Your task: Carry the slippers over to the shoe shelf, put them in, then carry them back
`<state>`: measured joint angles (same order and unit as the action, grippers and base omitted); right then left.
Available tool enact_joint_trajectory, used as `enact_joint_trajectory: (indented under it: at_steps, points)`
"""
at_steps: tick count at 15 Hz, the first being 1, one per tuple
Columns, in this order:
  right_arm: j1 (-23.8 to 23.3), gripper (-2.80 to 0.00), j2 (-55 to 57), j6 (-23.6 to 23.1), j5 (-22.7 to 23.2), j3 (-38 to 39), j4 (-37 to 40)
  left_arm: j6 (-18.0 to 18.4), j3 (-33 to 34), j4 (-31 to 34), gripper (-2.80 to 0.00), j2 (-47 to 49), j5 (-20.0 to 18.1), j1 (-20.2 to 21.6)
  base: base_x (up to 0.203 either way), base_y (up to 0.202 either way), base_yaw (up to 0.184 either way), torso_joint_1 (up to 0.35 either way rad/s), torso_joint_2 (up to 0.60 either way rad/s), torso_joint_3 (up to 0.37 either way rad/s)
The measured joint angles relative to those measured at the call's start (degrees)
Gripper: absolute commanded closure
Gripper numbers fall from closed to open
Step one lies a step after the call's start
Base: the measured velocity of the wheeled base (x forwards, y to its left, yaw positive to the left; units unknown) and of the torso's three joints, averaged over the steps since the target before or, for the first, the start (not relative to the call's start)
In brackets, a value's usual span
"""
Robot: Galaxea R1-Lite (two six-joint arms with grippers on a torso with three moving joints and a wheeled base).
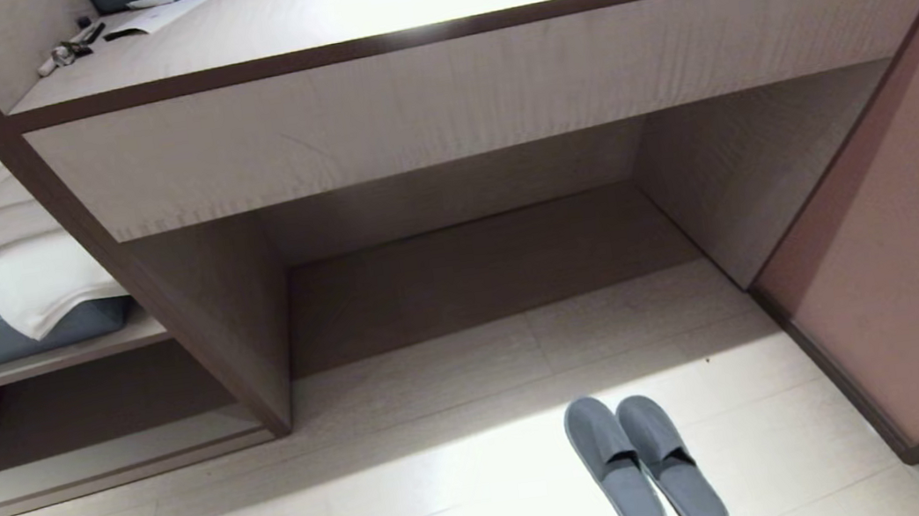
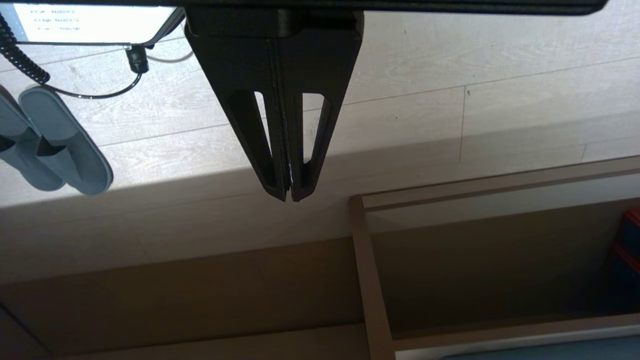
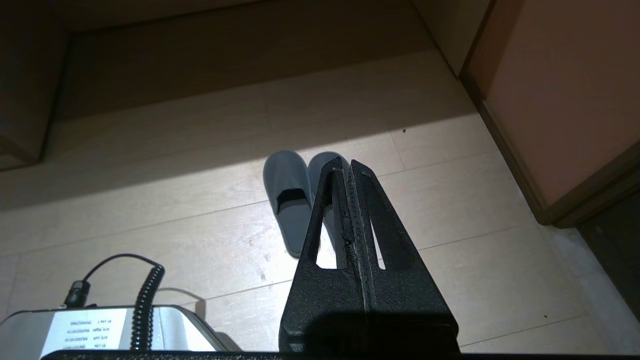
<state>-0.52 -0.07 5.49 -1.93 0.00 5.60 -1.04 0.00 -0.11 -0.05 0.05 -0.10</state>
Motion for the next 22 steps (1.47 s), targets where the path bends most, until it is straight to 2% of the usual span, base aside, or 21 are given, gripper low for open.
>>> enact_joint_trajectory:
  at_steps: [22]
  points:
    - [0.01, 0.0, 0.0, 0.79, -0.16, 0.0, 0.0, 0.0, 0.0, 0.0, 0.0, 0.0, 0.0, 0.0, 0.0, 0.0, 0.0, 0.003, 0.0, 0.19]
